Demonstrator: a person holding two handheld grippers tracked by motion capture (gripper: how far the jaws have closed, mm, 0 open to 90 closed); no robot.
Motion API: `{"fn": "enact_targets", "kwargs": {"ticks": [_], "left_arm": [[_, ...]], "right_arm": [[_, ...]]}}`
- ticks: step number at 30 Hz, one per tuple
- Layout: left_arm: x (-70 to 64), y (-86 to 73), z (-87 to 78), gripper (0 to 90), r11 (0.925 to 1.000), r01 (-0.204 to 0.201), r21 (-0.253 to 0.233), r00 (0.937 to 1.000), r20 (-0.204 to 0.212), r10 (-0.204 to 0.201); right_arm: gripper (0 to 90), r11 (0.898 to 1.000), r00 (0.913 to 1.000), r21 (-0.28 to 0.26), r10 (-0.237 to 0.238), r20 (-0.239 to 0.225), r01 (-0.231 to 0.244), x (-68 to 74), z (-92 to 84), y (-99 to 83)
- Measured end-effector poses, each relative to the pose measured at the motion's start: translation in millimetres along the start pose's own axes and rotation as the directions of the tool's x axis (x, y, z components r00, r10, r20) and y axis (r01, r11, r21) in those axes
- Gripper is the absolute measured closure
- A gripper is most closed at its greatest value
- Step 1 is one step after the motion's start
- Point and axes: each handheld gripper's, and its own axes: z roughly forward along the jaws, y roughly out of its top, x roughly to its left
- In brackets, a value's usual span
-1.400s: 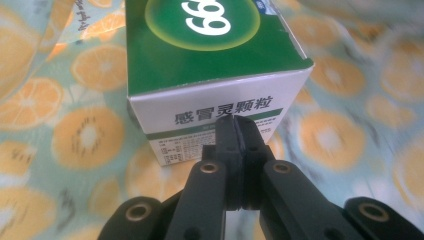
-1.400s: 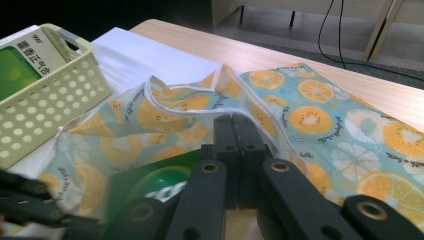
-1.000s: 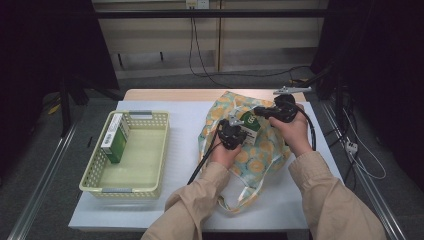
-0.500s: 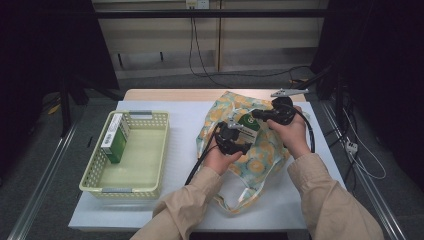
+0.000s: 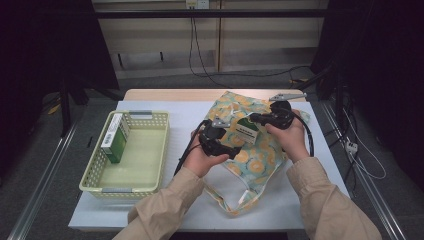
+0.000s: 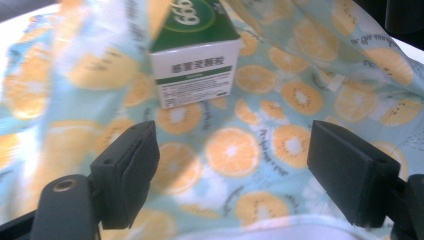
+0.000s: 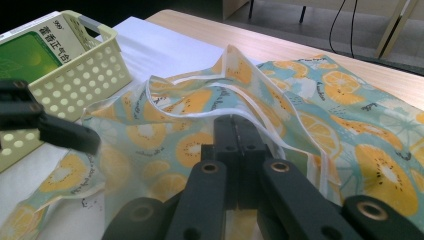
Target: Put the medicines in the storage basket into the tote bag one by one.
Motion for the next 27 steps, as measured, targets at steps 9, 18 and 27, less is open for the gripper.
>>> {"fn": "enact_targets", "kwargs": {"ticks": [9, 18, 27], "left_arm": [[14.1, -0.1, -32.9, 16.7, 0.9998, -0.007, 0.018, 0.9995, -0.03, 0.008], [38.6, -4.9, -64.4, 14.0, 0.9998, 0.021, -0.002, 0.997, -0.075, -0.021], [66.8, -16.3, -99.4, 12.6, 0.999, 0.042, -0.016, 0.9918, -0.12, -0.044]], "right_arm": [[90.0, 1.0, 0.9998, -0.001, -0.013, -0.018, 0.013, 6.5, -1.7, -1.6], [90.0, 1.0, 0.9996, -0.011, -0.012, -0.026, 0.012, 8.1, -5.8, -0.7], [90.0, 1.0, 0.9994, -0.008, -0.007, -0.034, 0.007, 6.7, -5.7, -2.8]]}}
